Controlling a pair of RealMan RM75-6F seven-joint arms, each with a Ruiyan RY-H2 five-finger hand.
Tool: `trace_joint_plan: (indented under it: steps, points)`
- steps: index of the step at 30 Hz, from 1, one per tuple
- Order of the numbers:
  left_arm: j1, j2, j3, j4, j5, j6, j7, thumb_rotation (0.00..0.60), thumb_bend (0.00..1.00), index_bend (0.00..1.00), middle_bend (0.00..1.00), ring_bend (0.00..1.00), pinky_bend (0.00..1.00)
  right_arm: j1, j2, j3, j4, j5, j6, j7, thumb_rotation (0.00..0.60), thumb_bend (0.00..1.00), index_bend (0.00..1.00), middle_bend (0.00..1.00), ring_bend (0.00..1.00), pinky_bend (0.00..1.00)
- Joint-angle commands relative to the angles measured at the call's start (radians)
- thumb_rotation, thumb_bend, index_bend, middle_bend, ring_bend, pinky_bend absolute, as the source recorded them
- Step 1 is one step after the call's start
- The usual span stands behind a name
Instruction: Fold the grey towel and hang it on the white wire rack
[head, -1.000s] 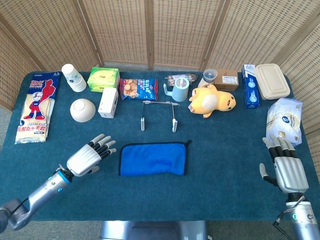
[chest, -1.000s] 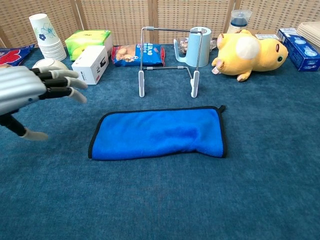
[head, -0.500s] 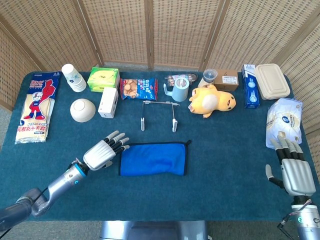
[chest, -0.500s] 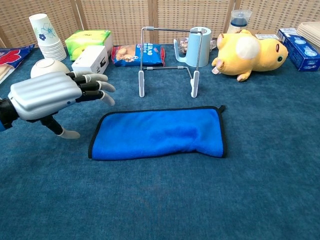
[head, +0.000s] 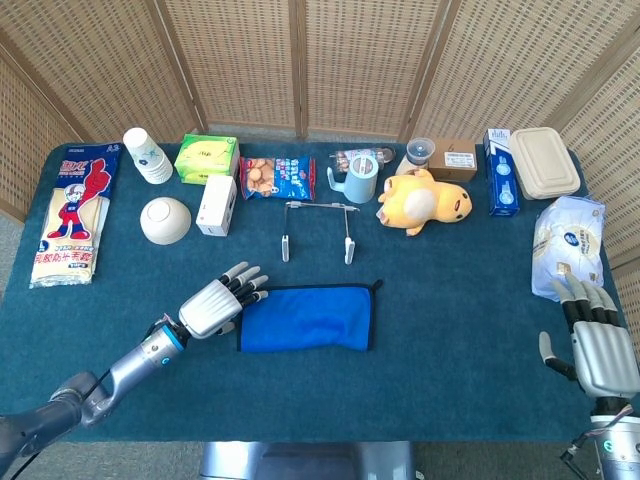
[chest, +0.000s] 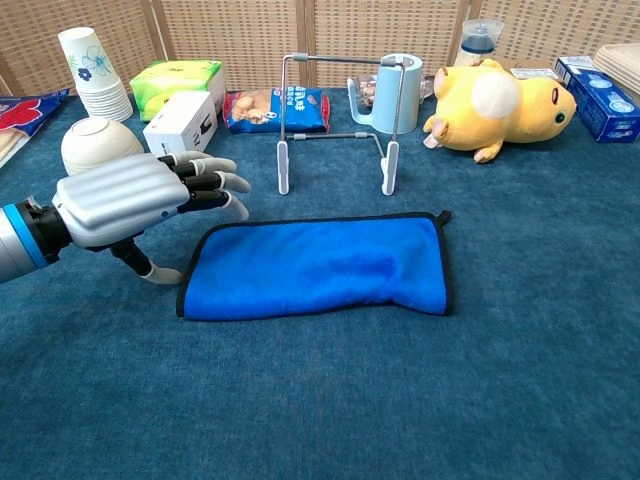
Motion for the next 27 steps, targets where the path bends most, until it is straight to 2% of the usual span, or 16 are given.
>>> trace_joint_plan:
  steps: [1, 18, 27]
  points:
    - [-0.005, -0.01, 0.005, 0.012, -0.003, 0.004, -0.006, 0.6, 0.21, 0.24, 0.15, 0.04, 0.09, -0.005, 0.001, 0.003, 0.0, 0.0, 0.0, 0.002, 0.43, 0.48, 0.01, 0.0, 0.0, 0.0]
    - [-0.029, -0.063, 0.021, 0.066, -0.034, 0.011, -0.034, 0.6, 0.24, 0.25, 0.16, 0.05, 0.11, -0.045, 0.01, 0.021, -0.002, -0.011, 0.006, 0.015, 0.432, 0.48, 0.01, 0.0, 0.0, 0.0]
    - [-0.035, -0.076, 0.021, 0.067, -0.05, 0.021, -0.058, 0.6, 0.29, 0.26, 0.17, 0.06, 0.12, -0.062, 0.016, 0.027, -0.001, -0.017, 0.009, 0.023, 0.434, 0.48, 0.01, 0.0, 0.0, 0.0]
